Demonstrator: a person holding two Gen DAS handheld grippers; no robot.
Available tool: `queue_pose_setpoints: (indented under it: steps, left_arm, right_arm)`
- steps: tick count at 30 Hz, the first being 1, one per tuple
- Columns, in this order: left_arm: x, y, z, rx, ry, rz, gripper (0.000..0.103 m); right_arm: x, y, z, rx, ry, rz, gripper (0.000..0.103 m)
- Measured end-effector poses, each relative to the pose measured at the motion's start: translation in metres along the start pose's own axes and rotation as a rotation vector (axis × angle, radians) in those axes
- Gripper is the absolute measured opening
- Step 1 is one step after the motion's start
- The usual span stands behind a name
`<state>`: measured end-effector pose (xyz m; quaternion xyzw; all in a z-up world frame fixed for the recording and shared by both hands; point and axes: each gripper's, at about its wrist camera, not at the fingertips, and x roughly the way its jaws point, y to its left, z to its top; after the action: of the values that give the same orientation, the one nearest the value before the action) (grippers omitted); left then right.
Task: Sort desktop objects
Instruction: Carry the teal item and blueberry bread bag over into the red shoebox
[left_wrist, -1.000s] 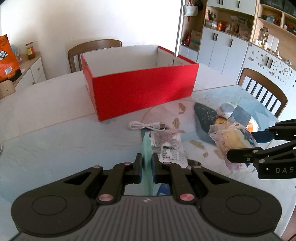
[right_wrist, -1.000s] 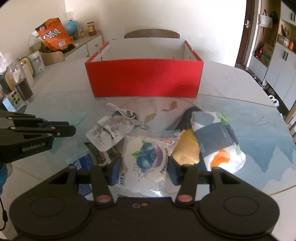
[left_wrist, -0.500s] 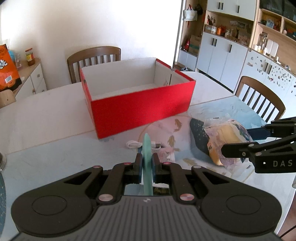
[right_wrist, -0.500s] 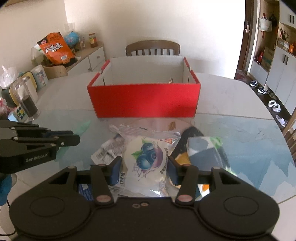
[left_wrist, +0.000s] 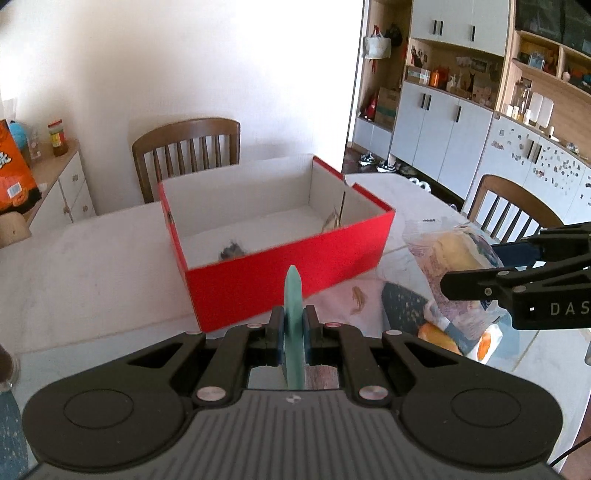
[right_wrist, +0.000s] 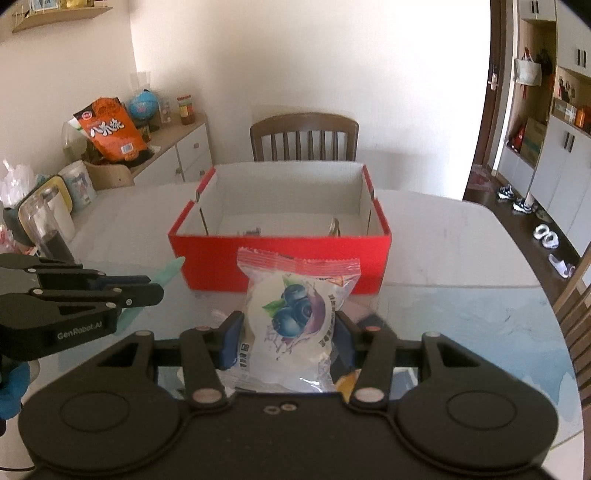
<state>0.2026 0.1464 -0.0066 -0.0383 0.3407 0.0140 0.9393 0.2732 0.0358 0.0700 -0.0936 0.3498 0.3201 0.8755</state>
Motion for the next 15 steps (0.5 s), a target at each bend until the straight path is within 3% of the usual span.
queue_pose_setpoints:
  steps: [15]
  left_arm:
    - [0.018, 0.004, 0.052, -0.006, -0.044, 0.002, 0.009]
  right_arm:
    - [0.014, -0.004, 0.041, 0.004, -0.051, -0.016, 0.051]
